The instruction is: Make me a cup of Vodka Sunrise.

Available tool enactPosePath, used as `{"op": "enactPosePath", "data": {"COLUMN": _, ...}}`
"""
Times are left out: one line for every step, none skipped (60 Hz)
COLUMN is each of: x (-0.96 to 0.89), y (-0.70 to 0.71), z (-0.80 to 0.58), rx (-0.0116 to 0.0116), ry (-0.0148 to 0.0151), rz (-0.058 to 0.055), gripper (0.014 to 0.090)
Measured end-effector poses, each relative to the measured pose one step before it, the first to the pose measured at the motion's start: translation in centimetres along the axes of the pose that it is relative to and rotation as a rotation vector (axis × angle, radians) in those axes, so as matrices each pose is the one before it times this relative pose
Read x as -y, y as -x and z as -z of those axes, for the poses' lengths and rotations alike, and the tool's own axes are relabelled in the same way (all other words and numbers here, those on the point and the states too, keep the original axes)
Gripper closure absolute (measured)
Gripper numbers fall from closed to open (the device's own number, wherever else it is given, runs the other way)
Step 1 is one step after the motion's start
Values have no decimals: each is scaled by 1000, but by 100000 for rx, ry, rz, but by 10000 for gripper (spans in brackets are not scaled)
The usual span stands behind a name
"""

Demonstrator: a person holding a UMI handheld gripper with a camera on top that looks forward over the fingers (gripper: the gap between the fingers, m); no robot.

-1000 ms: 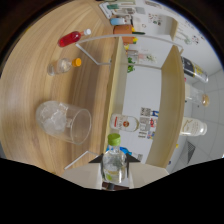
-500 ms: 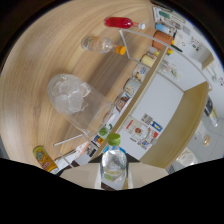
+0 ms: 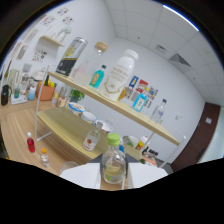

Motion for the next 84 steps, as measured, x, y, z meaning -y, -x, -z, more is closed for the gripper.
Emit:
{"op": "enactPosePath", "data": {"x": -451, "y": -39, "z": -72, "rx": 204, "ry": -59, "rz": -4271, "gripper": 693}}
{"op": "enactPosePath", "data": {"x": -495, "y": -36, "z": -97, "rx": 124, "ry": 6, "rz": -3837, "gripper": 693}}
{"op": "enactPosePath", "data": {"x": -683, "y": 108, "z": -270, "rx": 530, "ry": 503, "rz": -3949, "gripper": 693}}
{"op": "enactPosePath", "data": {"x": -619, "y": -118, "z": -42, "rx": -227, "ry": 468, "rz": -2819, "gripper": 694}}
{"op": "enactPosePath", "data": {"x": -699, "y": 28, "z": -244, "rx": 82, "ry": 989, "rz": -3013, "gripper": 695}}
{"op": "enactPosePath", "data": {"x": -709, "y": -47, "z": -204, "rx": -19, "ry": 870, "rz": -2823, "gripper": 694}}
{"op": "enactPosePath", "data": {"x": -702, "y": -17, "z": -205, "rx": 108, "ry": 764, "rz": -2861, "gripper": 695}}
{"op": "enactPosePath", "data": {"x": -703, "y": 21, "z": -225, "rx": 283, "ry": 737, "rz": -3129, "gripper": 694}}
{"op": "enactPosePath", "data": {"x": -721, "y": 11, "z": -235, "rx": 413, "ry": 814, "rz": -3193, "gripper": 694}}
{"op": "enactPosePath", "data": {"x": -762, "y": -10, "z": -246, "rx": 388, "ry": 944, "rz": -3080, "gripper": 693}}
{"op": "enactPosePath", "data": {"x": -757, "y": -37, "z": -290, "rx": 282, "ry": 1045, "rz": -2840, "gripper": 693}}
{"op": "enactPosePath", "data": {"x": -796, "y": -171, "z": -341, "rx": 398, "ry": 1324, "rz": -2728, "gripper": 694}}
{"op": "enactPosePath", "data": {"x": -716, "y": -79, "z": -368, "rx": -17, "ry": 965, "rz": -2174, "gripper": 693}}
{"op": "enactPosePath", "data": {"x": -710, "y": -61, "z": -354, "rx": 84, "ry": 909, "rz": -1874, "gripper": 693}}
{"op": "enactPosePath", "data": {"x": -656, "y": -128, "z": -337, "rx": 37, "ry": 925, "rz": -1626, "gripper": 694}}
{"op": "enactPosePath", "data": {"x": -713, "y": -187, "z": -387, "rx": -297, "ry": 1104, "rz": -1498, "gripper": 694}}
{"op": "enactPosePath", "data": {"x": -779, "y": -270, "z": -419, "rx": -678, "ry": 1534, "rz": -1263, "gripper": 695}}
{"op": "enactPosePath", "data": {"x": -801, "y": -290, "z": -424, "rx": -833, "ry": 1875, "rz": -845, "gripper": 695}}
{"op": "enactPosePath", "data": {"x": -752, "y": -211, "z": -426, "rx": -565, "ry": 1752, "rz": -626, "gripper": 694}}
{"op": "enactPosePath", "data": {"x": -615, "y": -128, "z": -383, "rx": -105, "ry": 1315, "rz": -730, "gripper": 694}}
{"op": "enactPosePath", "data": {"x": -530, "y": -108, "z": -401, "rx": 35, "ry": 898, "rz": -988, "gripper": 694}}
{"op": "enactPosePath", "data": {"x": -483, "y": -106, "z": -349, "rx": -85, "ry": 812, "rz": -1020, "gripper": 694}}
{"op": "enactPosePath", "data": {"x": -476, "y": -174, "z": -347, "rx": -364, "ry": 856, "rz": -774, "gripper": 695}}
{"op": "enactPosePath", "data": {"x": -523, "y": -384, "z": -161, "rx": -305, "ry": 1080, "rz": -509, "gripper": 694}}
{"op": "enactPosePath", "data": {"x": -413, "y": -152, "z": -360, "rx": -259, "ry": 920, "rz": -344, "gripper": 694}}
{"op": "enactPosePath", "data": {"x": -435, "y": -109, "z": -219, "rx": 183, "ry": 1044, "rz": -577, "gripper": 694}}
{"op": "enactPosePath", "data": {"x": -313, "y": 24, "z": -372, "rx": 308, "ry": 456, "rz": -896, "gripper": 693}}
{"op": "enactPosePath", "data": {"x": -251, "y": -54, "z": -220, "rx": 181, "ry": 392, "rz": -874, "gripper": 693}}
{"op": "enactPosePath", "data": {"x": -179, "y": -89, "z": -219, "rx": -25, "ry": 289, "rz": -728, "gripper": 694}}
{"op": "enactPosePath", "data": {"x": -172, "y": -80, "z": -178, "rx": -22, "ry": 202, "rz": -510, "gripper": 694}}
{"op": "enactPosePath", "data": {"x": -136, "y": -54, "z": -190, "rx": 101, "ry": 127, "rz": -296, "gripper": 693}}
{"op": "enactPosePath", "data": {"x": -123, "y": -47, "z": -197, "rx": 131, "ry": 136, "rz": -145, "gripper": 694}}
{"op": "enactPosePath", "data": {"x": -118, "y": -51, "z": -167, "rx": 110, "ry": 192, "rz": -125, "gripper": 693}}
{"op": "enactPosePath", "data": {"x": -86, "y": -64, "z": -141, "rx": 230, "ry": 506, "rz": -255, "gripper": 693}}
{"op": "enactPosePath", "data": {"x": -118, "y": -11, "z": -166, "rx": 96, "ry": 107, "rz": -280, "gripper": 693}}
{"op": "enactPosePath", "data": {"x": -127, "y": -4, "z": -158, "rx": 269, "ry": 220, "rz": -289, "gripper": 693}}
{"op": "enactPosePath", "data": {"x": -124, "y": -1, "z": -150, "rx": 226, "ry": 235, "rz": -110, "gripper": 694}}
{"op": "enactPosePath", "data": {"x": -76, "y": -28, "z": -110, "rx": 62, "ry": 478, "rz": 115, "gripper": 694}}
{"op": "enactPosePath", "data": {"x": -109, "y": 5, "z": -128, "rx": 113, "ry": 334, "rz": 281, "gripper": 694}}
{"op": "enactPosePath", "data": {"x": -130, "y": -18, "z": -106, "rx": 16, "ry": 344, "rz": 309, "gripper": 694}}
{"op": "enactPosePath", "data": {"x": -112, "y": -30, "z": -94, "rx": -125, "ry": 287, "rz": 250, "gripper": 693}}
{"op": "enactPosePath", "data": {"x": -104, "y": -40, "z": -81, "rx": -155, "ry": 232, "rz": 232, "gripper": 694}}
{"op": "enactPosePath", "data": {"x": -103, "y": 9, "z": -62, "rx": -33, "ry": 238, "rz": 144, "gripper": 694}}
{"op": "enactPosePath", "data": {"x": -130, "y": 65, "z": -76, "rx": 190, "ry": 395, "rz": 59, "gripper": 694}}
{"op": "enactPosePath", "data": {"x": -163, "y": 56, "z": -59, "rx": 209, "ry": 497, "rz": -68, "gripper": 694}}
{"op": "enactPosePath", "data": {"x": -164, "y": 34, "z": 11, "rx": 67, "ry": 547, "rz": -136, "gripper": 693}}
{"op": "enactPosePath", "data": {"x": -154, "y": -11, "z": -52, "rx": -115, "ry": 452, "rz": -136, "gripper": 693}}
{"op": "enactPosePath", "data": {"x": -165, "y": -12, "z": -55, "rx": -161, "ry": 452, "rz": -86, "gripper": 691}}
{"op": "enactPosePath", "data": {"x": -177, "y": 9, "z": -70, "rx": -141, "ry": 579, "rz": -6, "gripper": 690}}
{"op": "enactPosePath", "data": {"x": -192, "y": 8, "z": -50, "rx": -73, "ry": 699, "rz": 289, "gripper": 688}}
{"op": "enactPosePath", "data": {"x": 116, "y": 14, "z": 9, "rx": -62, "ry": -683, "rz": 99, "gripper": 688}}
{"op": "enactPosePath", "data": {"x": 19, "y": -65, "z": 23, "rx": -305, "ry": -276, "rz": 418, "gripper": 687}}
{"op": "enactPosePath", "data": {"x": -59, "y": -81, "z": -4, "rx": -508, "ry": 58, "rz": 390, "gripper": 686}}
{"op": "enactPosePath", "data": {"x": 52, "y": -39, "z": 3, "rx": -267, "ry": -345, "rz": 366, "gripper": 686}}
{"op": "enactPosePath", "data": {"x": -32, "y": -11, "z": 12, "rx": -107, "ry": 47, "rz": 367, "gripper": 686}}
{"op": "enactPosePath", "data": {"x": -12, "y": 18, "z": 22, "rx": -25, "ry": -14, "rz": 225, "gripper": 683}}
{"op": "enactPosePath", "data": {"x": -42, "y": 10, "z": 45, "rx": -24, "ry": 117, "rz": 217, "gripper": 682}}
{"op": "enactPosePath", "data": {"x": -60, "y": 22, "z": 85, "rx": -127, "ry": 112, "rz": 19, "gripper": 682}}
{"op": "enactPosePath", "data": {"x": -39, "y": 3, "z": 31, "rx": -44, "ry": 66, "rz": 135, "gripper": 681}}
{"op": "enactPosePath", "data": {"x": -59, "y": 12, "z": 41, "rx": -34, "ry": 151, "rz": 131, "gripper": 680}}
{"op": "enactPosePath", "data": {"x": -65, "y": 0, "z": 51, "rx": -39, "ry": 131, "rz": 183, "gripper": 678}}
{"op": "enactPosePath", "data": {"x": -57, "y": 12, "z": 31, "rx": 42, "ry": 150, "rz": 214, "gripper": 678}}
{"op": "enactPosePath", "data": {"x": -58, "y": 3, "z": 59, "rx": -42, "ry": 134, "rz": 229, "gripper": 678}}
{"op": "enactPosePath", "data": {"x": -53, "y": -6, "z": 53, "rx": -49, "ry": 178, "rz": 170, "gripper": 676}}
{"op": "enactPosePath", "data": {"x": -68, "y": -5, "z": 47, "rx": -114, "ry": 291, "rz": 49, "gripper": 678}}
{"op": "enactPosePath", "data": {"x": -72, "y": -10, "z": 62, "rx": -122, "ry": 325, "rz": -62, "gripper": 674}}
{"op": "enactPosePath", "data": {"x": -70, "y": 18, "z": 61, "rx": -31, "ry": 343, "rz": -187, "gripper": 673}}
{"op": "enactPosePath", "data": {"x": -58, "y": 1, "z": 74, "rx": -61, "ry": 344, "rz": -207, "gripper": 671}}
{"op": "enactPosePath", "data": {"x": -36, "y": 9, "z": 91, "rx": -59, "ry": 238, "rz": -224, "gripper": 662}}
{"op": "enactPosePath", "data": {"x": -10, "y": -74, "z": 106, "rx": -370, "ry": 166, "rz": -118, "gripper": 641}}
{"op": "enactPosePath", "data": {"x": 28, "y": -142, "z": 134, "rx": -672, "ry": 14, "rz": -78, "gripper": 616}}
{"op": "enactPosePath", "data": {"x": 88, "y": -125, "z": 138, "rx": -642, "ry": -177, "rz": 12, "gripper": 598}}
{"op": "enactPosePath", "data": {"x": 111, "y": -34, "z": 191, "rx": -419, "ry": -171, "rz": -44, "gripper": 580}}
{"op": "enactPosePath", "data": {"x": 138, "y": -69, "z": 178, "rx": -423, "ry": -262, "rz": -46, "gripper": 564}}
{"op": "enactPosePath", "data": {"x": 153, "y": -51, "z": 222, "rx": -379, "ry": -205, "rz": -14, "gripper": 538}}
{"op": "enactPosePath", "data": {"x": 173, "y": -23, "z": 246, "rx": -333, "ry": -217, "rz": 82, "gripper": 495}}
{"op": "enactPosePath", "data": {"x": 160, "y": -35, "z": 291, "rx": -277, "ry": -90, "rz": 280, "gripper": 448}}
{"op": "enactPosePath", "data": {"x": 195, "y": -6, "z": 308, "rx": -257, "ry": -114, "rz": 274, "gripper": 405}}
{"op": "enactPosePath", "data": {"x": 201, "y": -57, "z": 334, "rx": -396, "ry": -31, "rz": 351, "gripper": 362}}
{"op": "enactPosePath", "data": {"x": 225, "y": -79, "z": 359, "rx": -546, "ry": -102, "rz": 458, "gripper": 317}}
{"op": "enactPosePath", "data": {"x": 280, "y": -48, "z": 396, "rx": -628, "ry": -242, "rz": 517, "gripper": 272}}
{"op": "enactPosePath", "data": {"x": 337, "y": -81, "z": 421, "rx": -739, "ry": -422, "rz": 461, "gripper": 235}}
{"op": "enactPosePath", "data": {"x": 359, "y": -56, "z": 412, "rx": -603, "ry": -551, "rz": 332, "gripper": 210}}
{"op": "enactPosePath", "data": {"x": 391, "y": -14, "z": 466, "rx": -527, "ry": -625, "rz": 161, "gripper": 196}}
